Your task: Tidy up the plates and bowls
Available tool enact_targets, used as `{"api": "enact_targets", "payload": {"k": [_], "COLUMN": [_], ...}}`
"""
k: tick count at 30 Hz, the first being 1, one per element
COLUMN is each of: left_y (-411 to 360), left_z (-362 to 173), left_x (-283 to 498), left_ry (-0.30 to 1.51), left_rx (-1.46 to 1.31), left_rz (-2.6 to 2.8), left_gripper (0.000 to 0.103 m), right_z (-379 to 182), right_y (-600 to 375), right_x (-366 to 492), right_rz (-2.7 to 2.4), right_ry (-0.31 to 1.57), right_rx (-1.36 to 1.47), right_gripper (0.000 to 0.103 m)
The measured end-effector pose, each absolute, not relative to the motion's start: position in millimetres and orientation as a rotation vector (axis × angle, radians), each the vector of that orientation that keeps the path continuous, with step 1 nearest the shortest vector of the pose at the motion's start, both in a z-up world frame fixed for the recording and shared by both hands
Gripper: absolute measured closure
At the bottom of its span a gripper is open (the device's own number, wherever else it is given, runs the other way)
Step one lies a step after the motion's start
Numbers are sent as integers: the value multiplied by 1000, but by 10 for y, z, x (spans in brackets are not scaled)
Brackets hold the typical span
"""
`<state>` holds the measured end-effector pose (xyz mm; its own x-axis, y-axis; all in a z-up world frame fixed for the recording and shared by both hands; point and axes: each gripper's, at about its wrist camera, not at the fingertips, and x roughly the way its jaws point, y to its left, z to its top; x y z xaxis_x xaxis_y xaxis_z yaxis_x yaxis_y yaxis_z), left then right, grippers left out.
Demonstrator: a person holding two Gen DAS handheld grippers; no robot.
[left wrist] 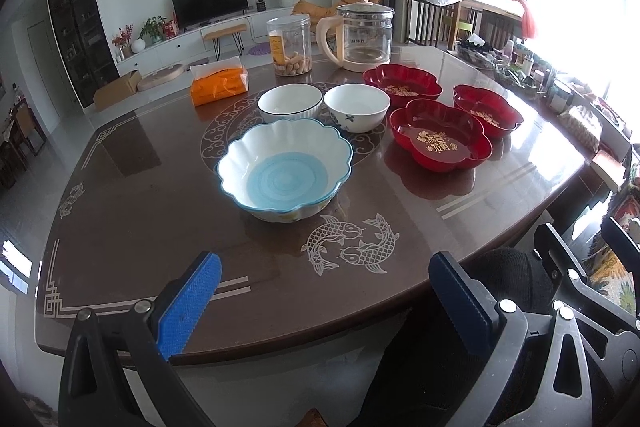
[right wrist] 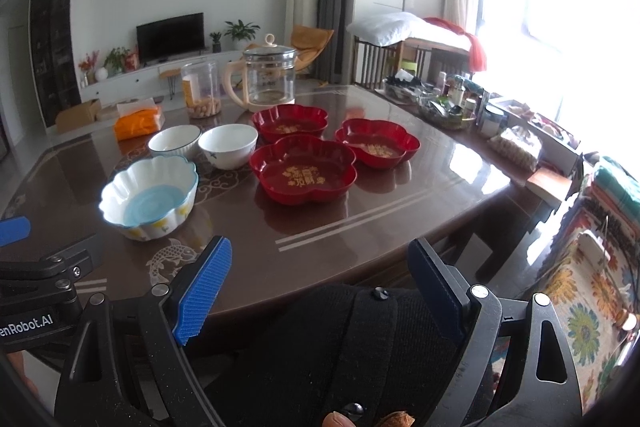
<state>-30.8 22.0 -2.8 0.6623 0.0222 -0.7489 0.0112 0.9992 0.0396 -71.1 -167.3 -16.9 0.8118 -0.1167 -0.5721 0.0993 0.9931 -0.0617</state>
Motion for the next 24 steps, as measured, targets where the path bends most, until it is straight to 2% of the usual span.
{"api": "enact_targets", "payload": {"k": [24], "left_y": [80], "left_z": [-250], "left_x": [-40], "left_ry": [909], "left_rx": [106], "left_rz": [5], "left_gripper": [0], "right_z": [-392], "right_y": [-1837], "right_x": [-470], "right_rz": [-124], "right_ry": [685], "right_rx": [7], "right_gripper": [11]}}
